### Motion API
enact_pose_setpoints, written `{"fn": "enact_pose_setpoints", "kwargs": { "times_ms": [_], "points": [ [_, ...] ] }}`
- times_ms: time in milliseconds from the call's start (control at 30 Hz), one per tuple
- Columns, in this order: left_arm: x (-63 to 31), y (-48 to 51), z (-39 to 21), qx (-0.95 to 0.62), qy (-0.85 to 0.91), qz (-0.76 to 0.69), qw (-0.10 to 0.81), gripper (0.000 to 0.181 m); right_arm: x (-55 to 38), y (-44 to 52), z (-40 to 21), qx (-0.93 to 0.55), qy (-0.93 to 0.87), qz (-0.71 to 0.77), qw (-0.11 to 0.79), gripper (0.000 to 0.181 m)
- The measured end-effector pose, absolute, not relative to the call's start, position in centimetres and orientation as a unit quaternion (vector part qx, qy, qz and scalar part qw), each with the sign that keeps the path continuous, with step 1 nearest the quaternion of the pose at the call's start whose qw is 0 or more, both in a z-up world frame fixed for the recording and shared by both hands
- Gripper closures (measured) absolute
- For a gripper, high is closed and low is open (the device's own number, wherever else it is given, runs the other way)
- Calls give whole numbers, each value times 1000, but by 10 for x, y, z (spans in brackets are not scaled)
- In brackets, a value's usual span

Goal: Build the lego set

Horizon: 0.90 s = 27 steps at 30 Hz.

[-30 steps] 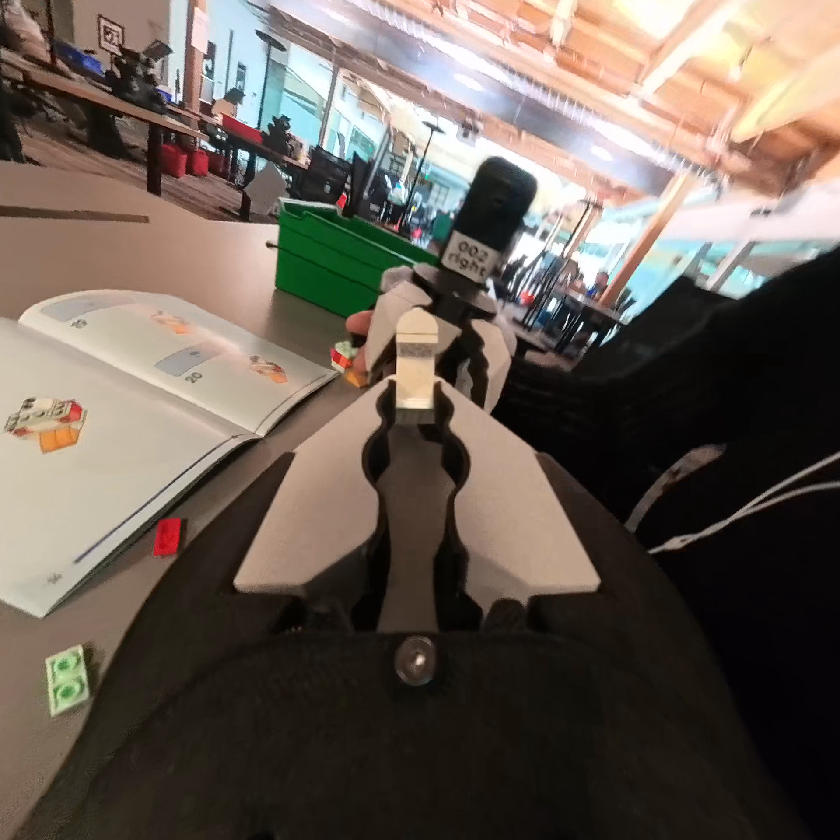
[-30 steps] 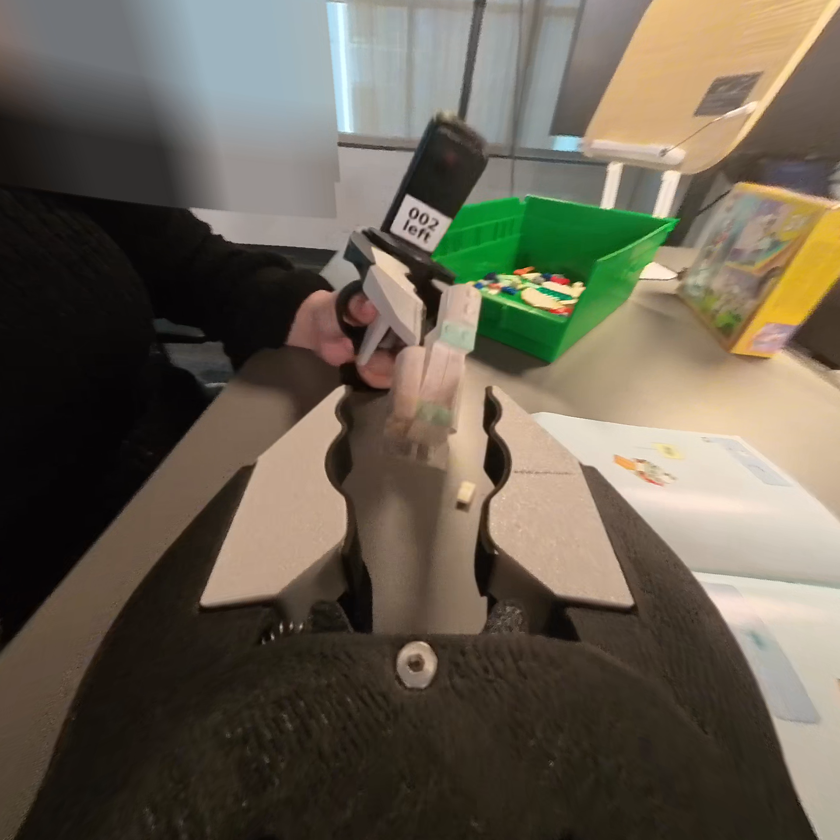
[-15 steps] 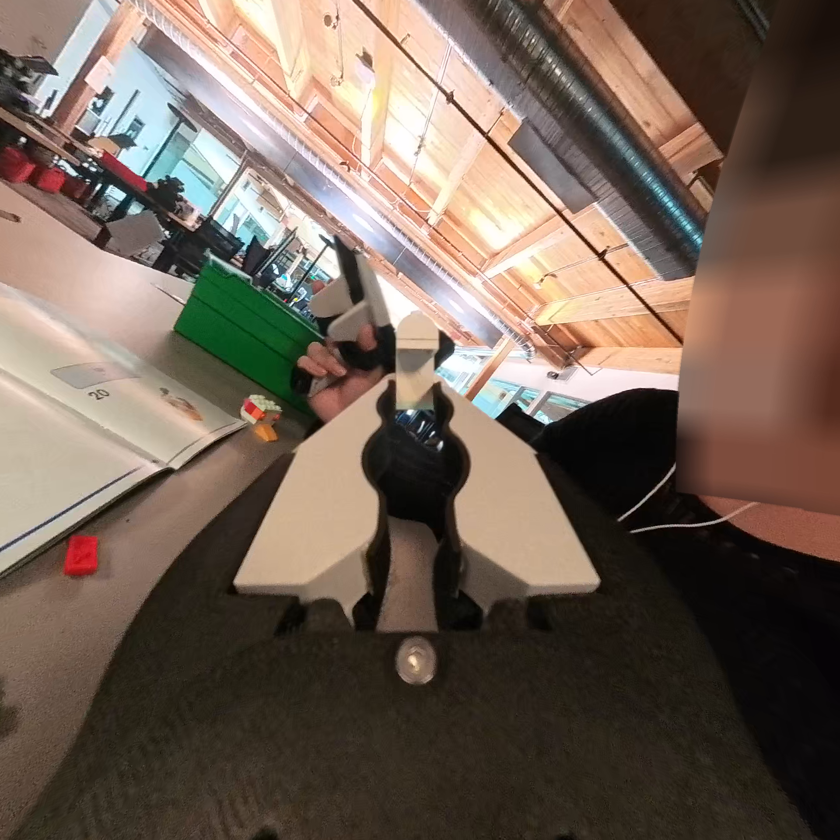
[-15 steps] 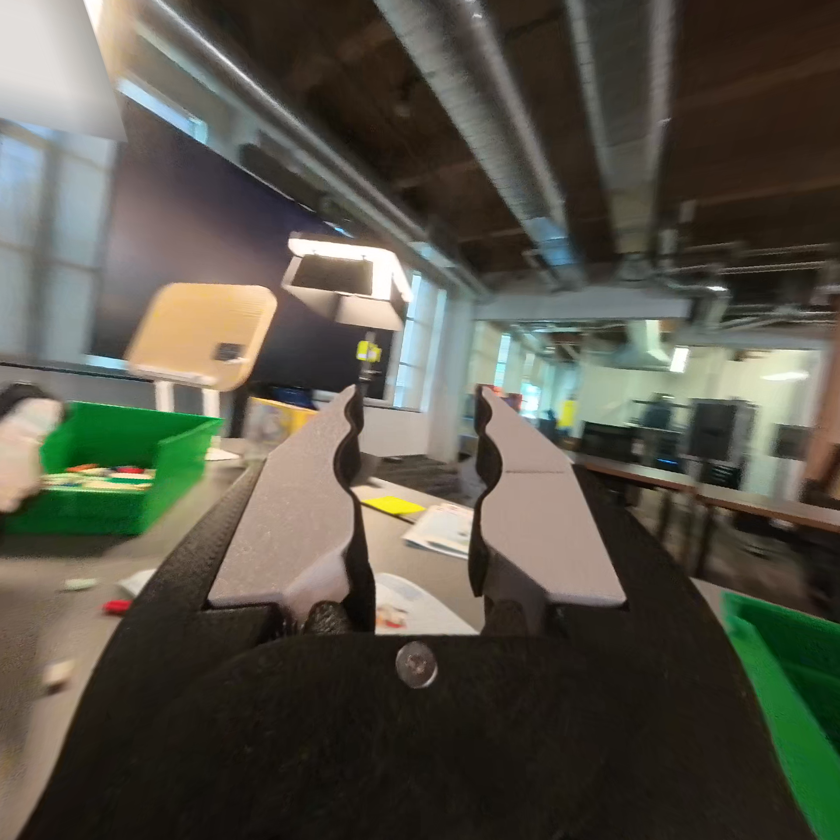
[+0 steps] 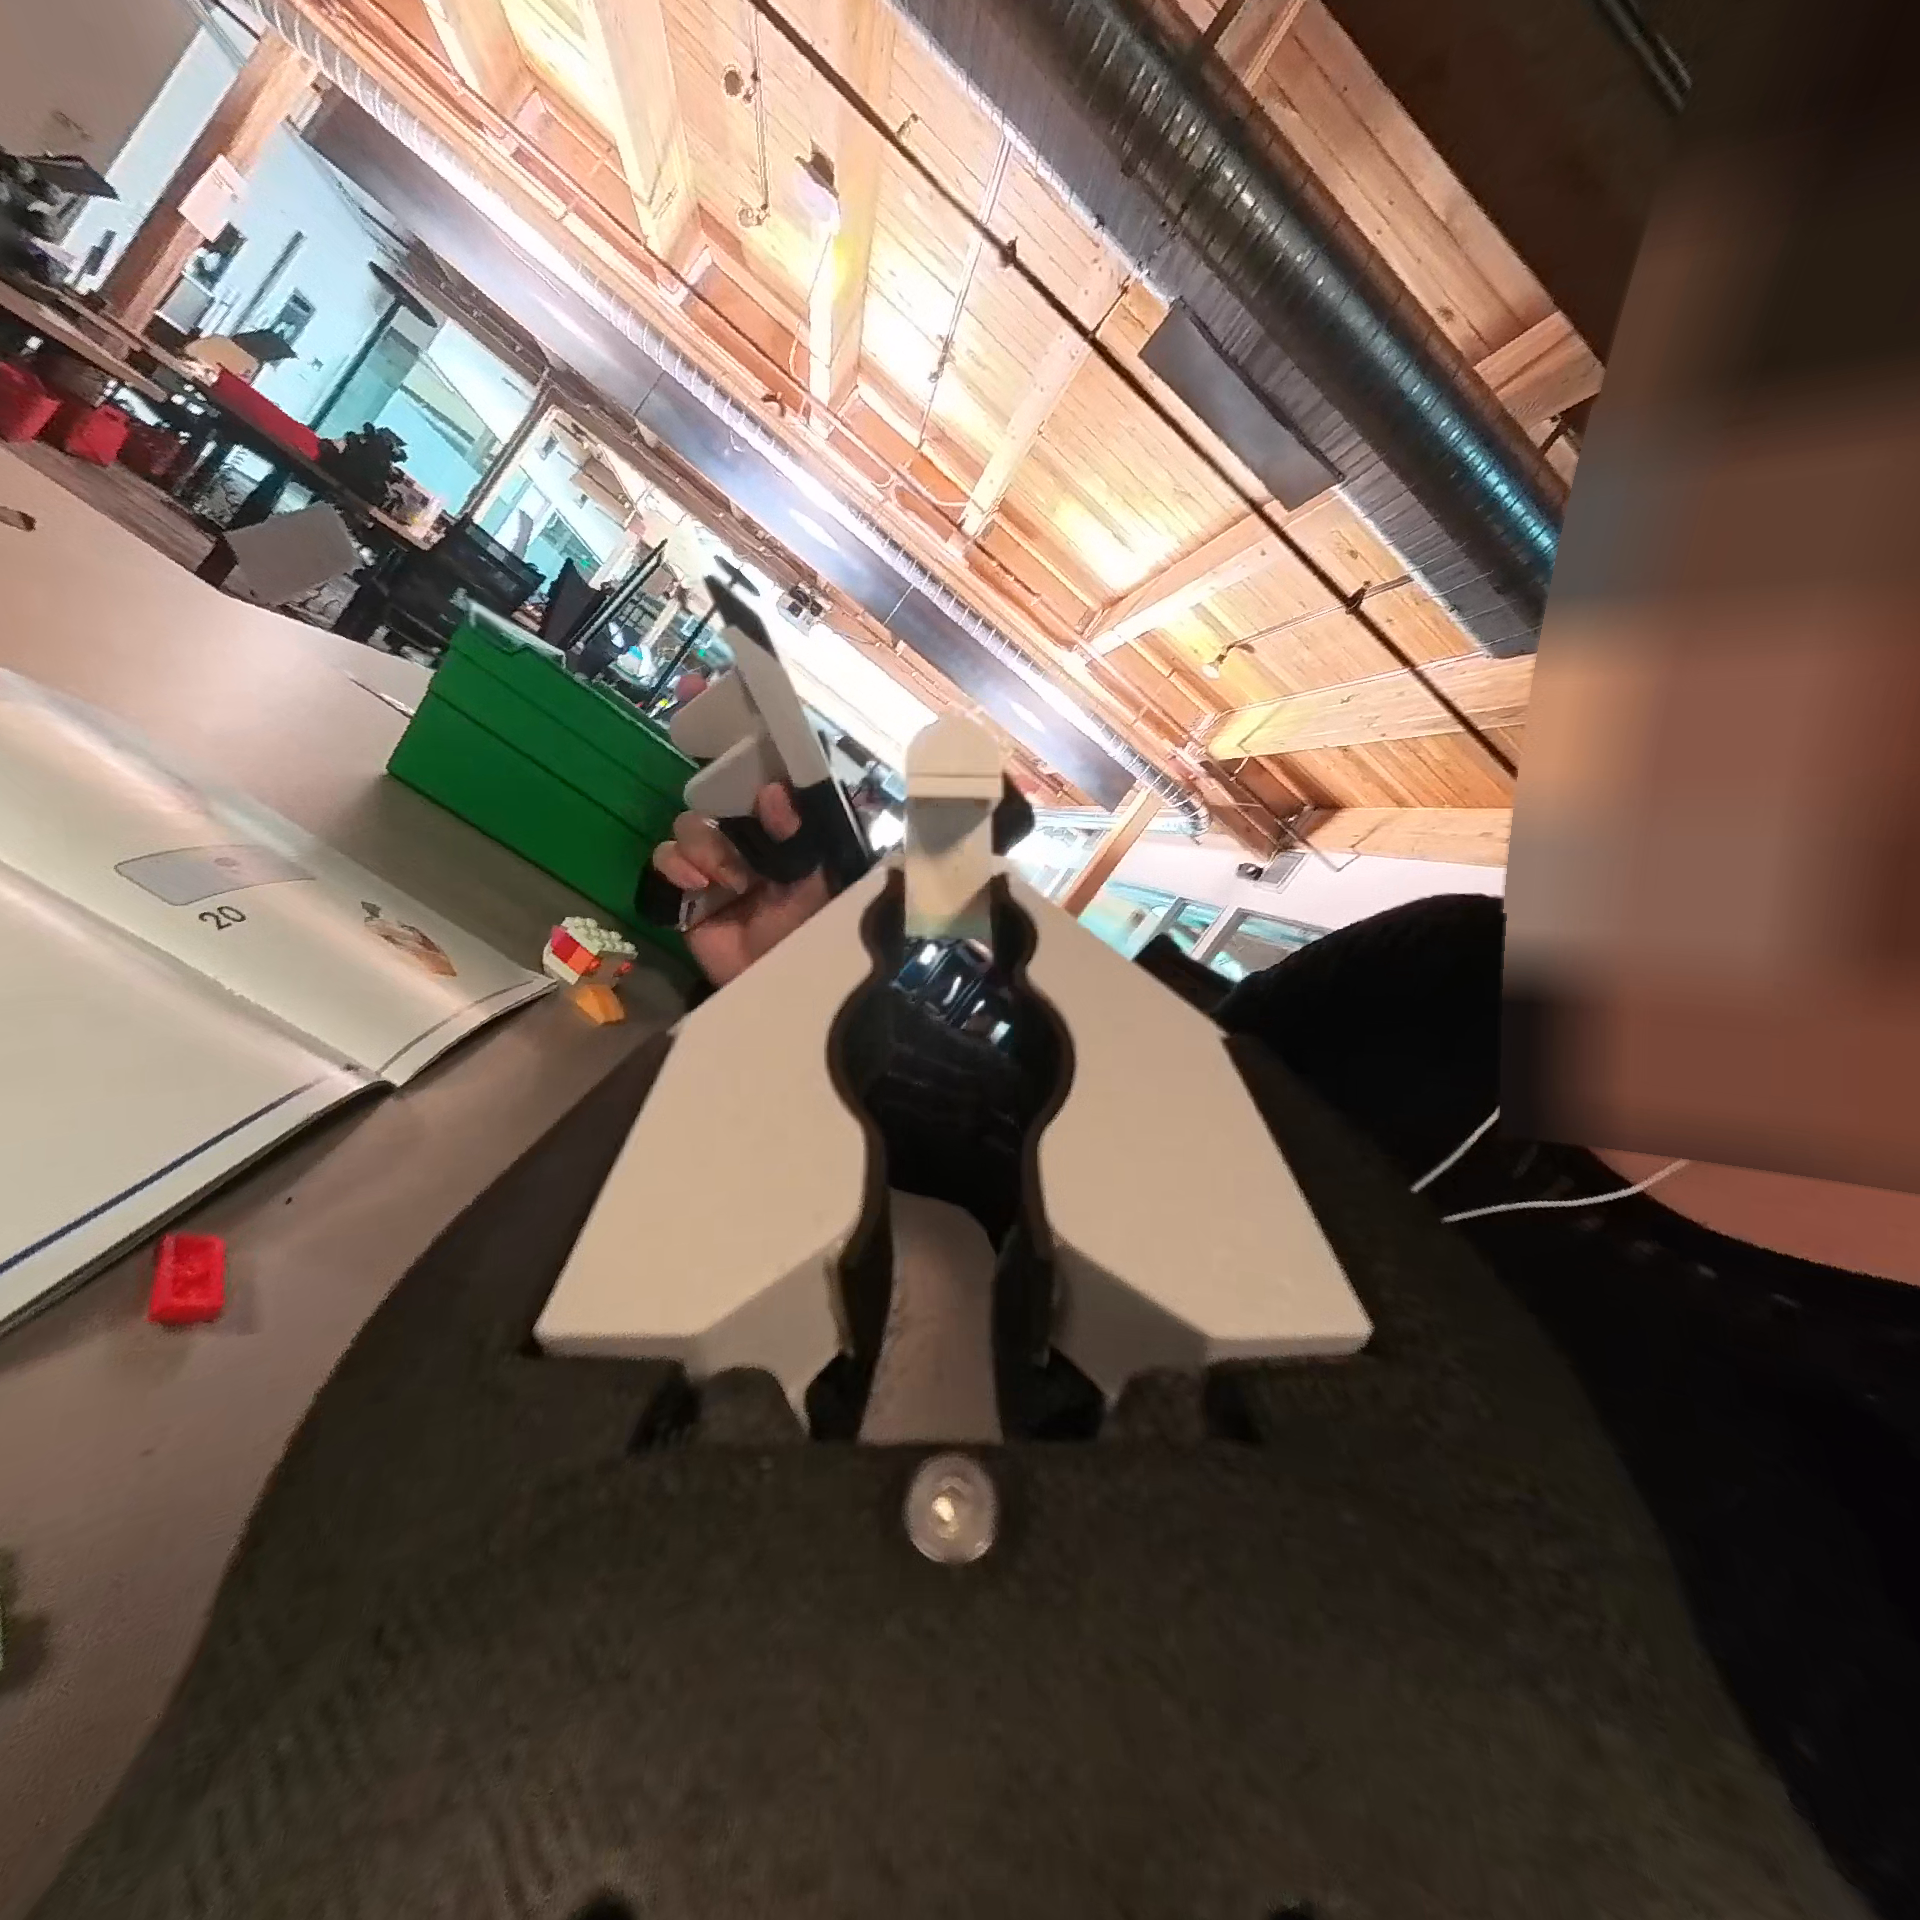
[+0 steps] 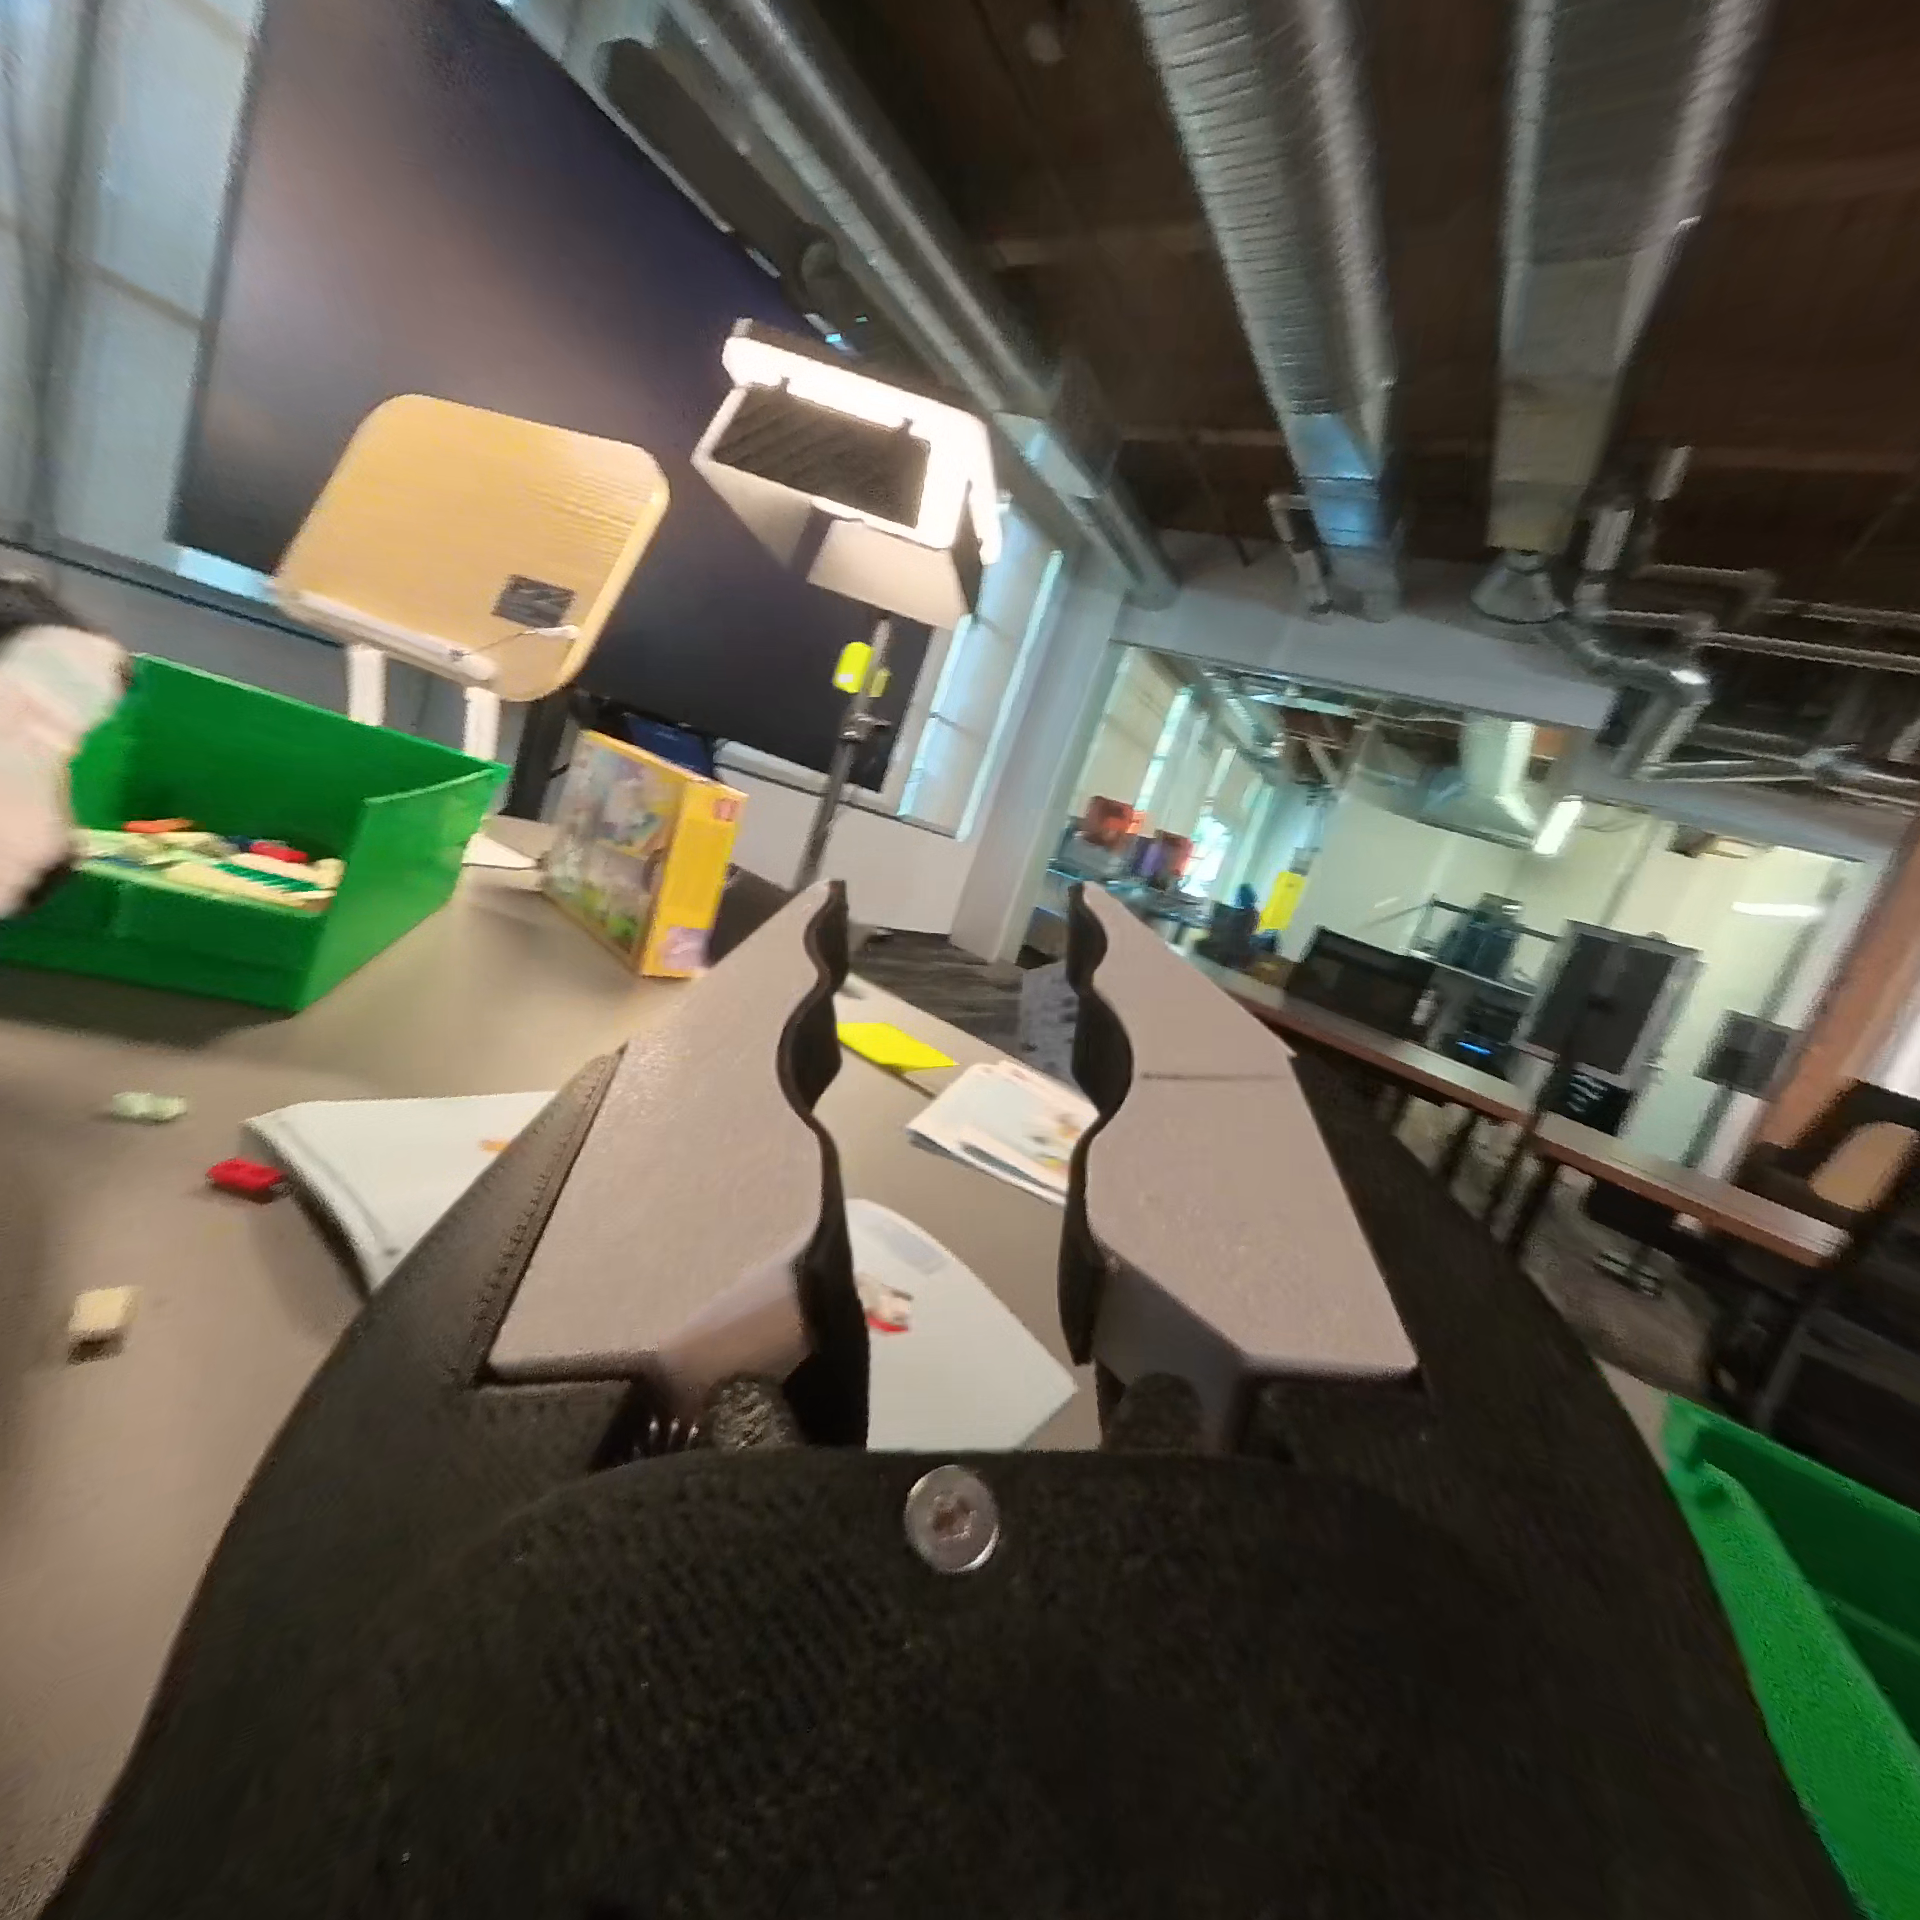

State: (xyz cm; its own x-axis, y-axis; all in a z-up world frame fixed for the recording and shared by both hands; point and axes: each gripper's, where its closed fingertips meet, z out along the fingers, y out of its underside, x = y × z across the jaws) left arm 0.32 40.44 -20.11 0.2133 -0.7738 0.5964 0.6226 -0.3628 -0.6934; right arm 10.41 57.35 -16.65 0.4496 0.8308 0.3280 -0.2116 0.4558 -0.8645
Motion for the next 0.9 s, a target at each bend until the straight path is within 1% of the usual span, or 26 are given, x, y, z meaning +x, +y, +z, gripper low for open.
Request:
{"fn": "enact_pose_setpoints", "kwargs": {
  "times_ms": [67, 133, 233, 333, 400, 567, 700, 833, 900],
  "points": [
    [7, 408, -208, -569, 78, -593, 565, 166, 91, 556, -173, -382, -440, 387, 715, 149],
    [13, 413, -221, -620, 105, -521, 577, 166, 76, 522, -182, -366, -498, 475, 626, 154],
    [23, 418, -238, -683, 177, -388, 593, 166, 65, 472, -193, -344, -560, 578, 484, 154],
    [34, 417, -249, -705, 238, -305, 595, 166, 59, 437, -208, -327, -612, 594, 406, 155],
    [42, 414, -255, -709, 269, -282, 587, 166, 56, 421, -222, -325, -647, 584, 368, 156],
    [56, 408, -264, -712, 321, -260, 569, 166, 53, 402, -235, -314, -671, 584, 332, 158],
    [63, 404, -269, -710, 349, -253, 557, 166, 54, 397, -239, -305, -683, 580, 322, 168],
    [68, 399, -272, -707, 367, -253, 549, 165, 58, 392, -242, -285, -696, 578, 318, 169],
    [70, 397, -274, -705, 379, -253, 544, 165, 61, 390, -244, -289, -701, 583, 292, 168]
  ]
}}
